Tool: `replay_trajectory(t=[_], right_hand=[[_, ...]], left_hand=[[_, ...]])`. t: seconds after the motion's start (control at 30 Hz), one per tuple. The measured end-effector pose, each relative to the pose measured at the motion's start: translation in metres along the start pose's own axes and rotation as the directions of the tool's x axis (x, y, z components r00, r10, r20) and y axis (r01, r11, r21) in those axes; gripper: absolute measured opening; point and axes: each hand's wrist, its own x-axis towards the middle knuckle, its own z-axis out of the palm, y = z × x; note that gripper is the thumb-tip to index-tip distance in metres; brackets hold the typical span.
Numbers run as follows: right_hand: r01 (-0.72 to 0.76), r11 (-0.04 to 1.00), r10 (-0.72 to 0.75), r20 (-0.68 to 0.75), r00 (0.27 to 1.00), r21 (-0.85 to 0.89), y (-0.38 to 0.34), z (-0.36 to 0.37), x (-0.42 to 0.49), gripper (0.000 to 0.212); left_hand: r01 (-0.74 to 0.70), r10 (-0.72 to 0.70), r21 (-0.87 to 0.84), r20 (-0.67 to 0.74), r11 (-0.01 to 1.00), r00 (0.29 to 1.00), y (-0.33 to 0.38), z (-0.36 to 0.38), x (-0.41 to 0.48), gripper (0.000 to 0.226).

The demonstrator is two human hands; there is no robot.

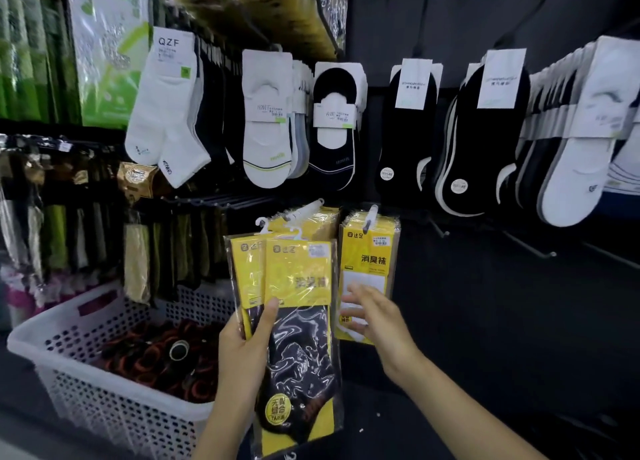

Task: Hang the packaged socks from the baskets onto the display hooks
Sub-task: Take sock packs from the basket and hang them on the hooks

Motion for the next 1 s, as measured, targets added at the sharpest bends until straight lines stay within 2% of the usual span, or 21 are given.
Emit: replay_trajectory(t=[0.07, 0.27, 0.33, 0.43, 0.57, 0.7, 0.8, 1.0], right_hand=[[0.056, 0.998, -0.056, 0.08, 0.995, -0.005, -0.004, 0.011, -0.014, 0.026], [0.076, 0.994, -0.08, 0.051, 0.995, 0.081, 0.0, 0.012, -0.026, 0.014], [0.058, 0.994, -0.059, 0.013, 0.998, 0.09, 0.001, 0.006, -0.025, 0.015], [0.077, 0.991, -0.064, -0.115, 0.991, 0.106, 0.001, -0.01, -0.019, 0.029], [0.169, 0.982, -0.145, -0.243, 0.959, 0.081, -0.009, -0.032, -0.009, 0.019], [0.165, 0.986, -0.163, -0.231, 0.959, -0.01, -0.016, -0.038, 0.009, 0.013], [0.158, 0.983, -0.175, -0.228, 0.958, -0.089, -0.012, -0.037, 0.025, 0.021], [0.125, 0.99, -0.136, -0.253, 0.958, -0.059, -0.002, -0.033, 0.053, 0.017]], left_hand=[[0.014, -0.014, -0.001, 0.03, 1.0, 0.999, 0.001, 0.006, -0.004, 0.032], [-0.022, 0.021, 0.003, 0.059, 1.0, 0.998, 0.007, 0.012, -0.013, 0.03], [-0.054, 0.052, 0.034, 0.049, 0.998, 0.997, 0.008, 0.01, -0.014, 0.036], [-0.068, 0.067, 0.099, 0.014, 0.993, 0.998, 0.009, 0.004, -0.013, 0.047], [-0.066, 0.073, 0.127, -0.052, 0.99, 0.996, 0.008, -0.006, -0.005, 0.048], [-0.026, 0.044, 0.145, -0.124, 0.989, 0.991, 0.002, -0.016, 0.005, 0.047], [-0.031, 0.05, 0.13, -0.141, 0.991, 0.989, 0.001, -0.021, 0.009, 0.05], [-0.023, 0.037, 0.093, -0.161, 0.995, 0.986, 0.002, -0.024, 0.01, 0.052]])
